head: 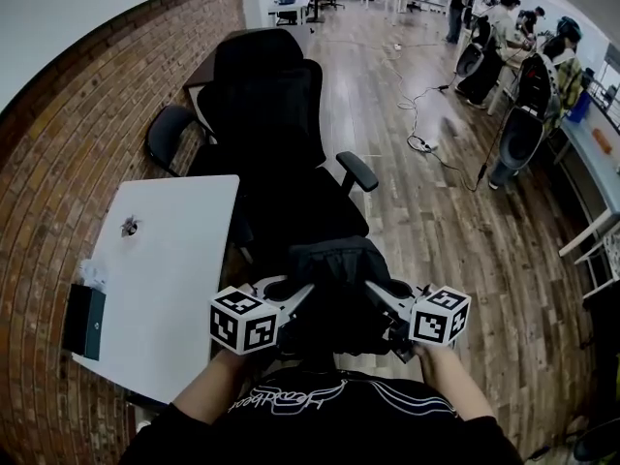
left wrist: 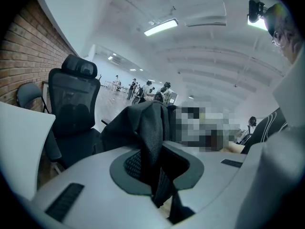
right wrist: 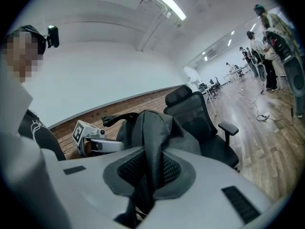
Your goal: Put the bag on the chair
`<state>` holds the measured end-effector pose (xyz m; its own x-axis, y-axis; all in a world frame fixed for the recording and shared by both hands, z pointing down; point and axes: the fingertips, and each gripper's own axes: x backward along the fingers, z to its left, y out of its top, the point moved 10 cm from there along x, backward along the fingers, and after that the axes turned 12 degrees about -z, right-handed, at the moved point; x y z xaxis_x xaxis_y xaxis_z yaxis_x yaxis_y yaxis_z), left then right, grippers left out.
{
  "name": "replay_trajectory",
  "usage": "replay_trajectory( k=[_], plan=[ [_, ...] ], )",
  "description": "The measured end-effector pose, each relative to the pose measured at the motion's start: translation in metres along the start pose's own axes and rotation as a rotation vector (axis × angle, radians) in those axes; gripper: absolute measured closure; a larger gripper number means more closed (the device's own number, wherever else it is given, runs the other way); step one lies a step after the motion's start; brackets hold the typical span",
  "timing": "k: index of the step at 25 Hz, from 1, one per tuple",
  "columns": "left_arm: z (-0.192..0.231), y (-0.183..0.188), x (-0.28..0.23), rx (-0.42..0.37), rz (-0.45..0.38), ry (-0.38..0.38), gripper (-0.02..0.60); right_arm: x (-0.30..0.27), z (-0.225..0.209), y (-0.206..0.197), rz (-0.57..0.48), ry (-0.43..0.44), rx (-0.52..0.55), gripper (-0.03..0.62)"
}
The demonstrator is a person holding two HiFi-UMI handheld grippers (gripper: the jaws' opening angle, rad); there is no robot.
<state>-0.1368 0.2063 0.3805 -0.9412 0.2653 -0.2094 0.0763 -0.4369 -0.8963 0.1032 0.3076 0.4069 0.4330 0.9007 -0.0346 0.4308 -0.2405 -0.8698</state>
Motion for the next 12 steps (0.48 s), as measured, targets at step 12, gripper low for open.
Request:
replay_trajectory(
  k=[12],
  plan=[
    [0.139, 0.062, -0.089, 0.081, 0.003, 0.016, 0.511, -0.136, -0.099, 0.055, 0.084, -0.026, -0.033, 0.563]
  ],
)
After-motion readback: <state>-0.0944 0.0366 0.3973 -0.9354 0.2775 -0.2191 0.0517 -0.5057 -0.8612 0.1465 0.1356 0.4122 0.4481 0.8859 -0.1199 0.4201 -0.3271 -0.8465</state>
